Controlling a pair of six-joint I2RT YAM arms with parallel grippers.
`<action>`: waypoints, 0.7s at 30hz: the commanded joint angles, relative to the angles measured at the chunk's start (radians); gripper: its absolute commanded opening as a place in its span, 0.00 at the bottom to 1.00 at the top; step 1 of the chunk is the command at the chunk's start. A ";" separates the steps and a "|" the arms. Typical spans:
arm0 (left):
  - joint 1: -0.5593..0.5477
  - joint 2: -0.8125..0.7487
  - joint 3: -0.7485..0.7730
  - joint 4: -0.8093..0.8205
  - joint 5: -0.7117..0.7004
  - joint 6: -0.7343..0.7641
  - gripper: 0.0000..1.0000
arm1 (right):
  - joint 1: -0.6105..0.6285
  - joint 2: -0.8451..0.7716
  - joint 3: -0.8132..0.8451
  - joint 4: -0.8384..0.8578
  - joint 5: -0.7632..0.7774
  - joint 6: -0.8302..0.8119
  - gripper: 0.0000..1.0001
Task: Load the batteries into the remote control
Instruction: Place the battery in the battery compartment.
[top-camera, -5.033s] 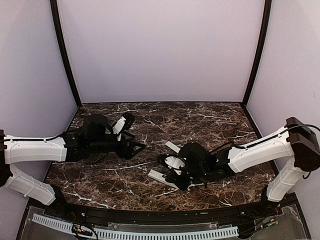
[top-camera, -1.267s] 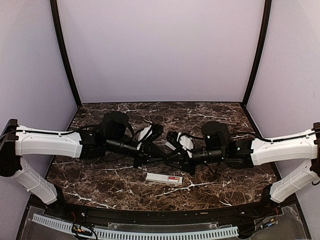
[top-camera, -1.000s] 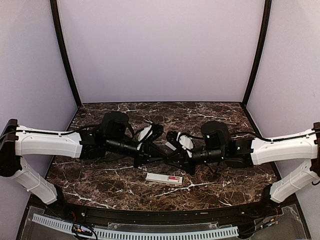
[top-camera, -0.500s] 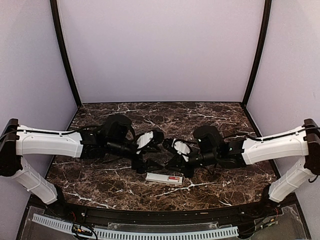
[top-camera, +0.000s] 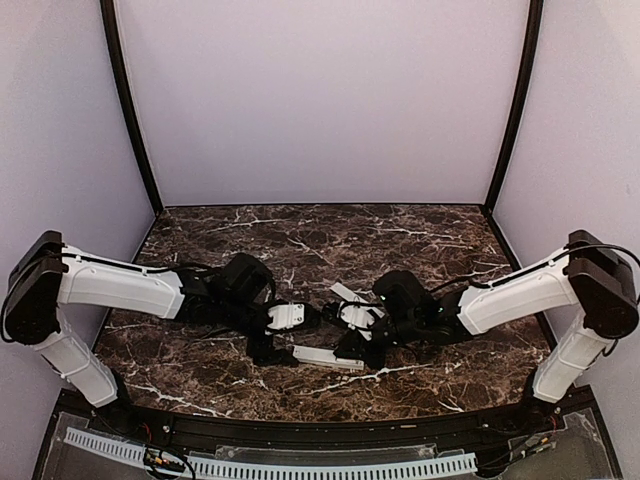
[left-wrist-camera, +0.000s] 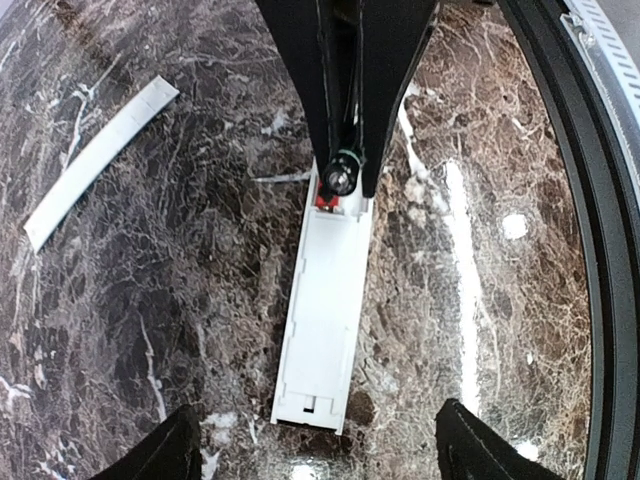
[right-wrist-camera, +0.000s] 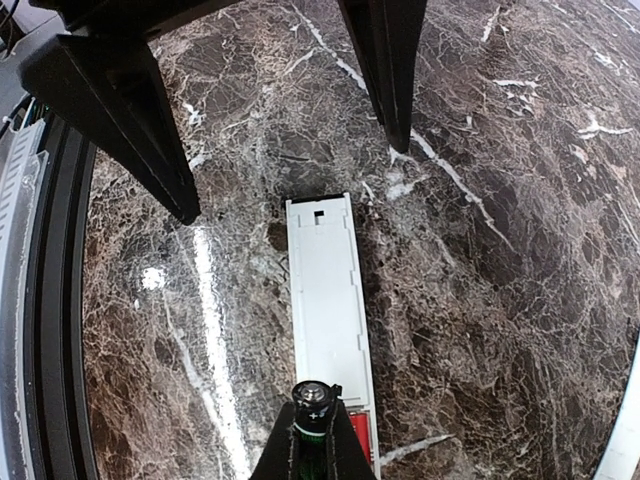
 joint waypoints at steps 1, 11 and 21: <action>0.005 0.022 0.026 -0.041 0.002 0.013 0.80 | -0.004 0.013 -0.022 0.026 -0.009 -0.019 0.00; 0.007 0.020 0.028 -0.037 0.004 0.004 0.80 | -0.004 0.006 -0.037 0.016 0.029 -0.024 0.04; 0.007 0.020 0.033 -0.044 0.003 0.000 0.80 | -0.005 0.029 -0.035 0.006 0.053 -0.043 0.08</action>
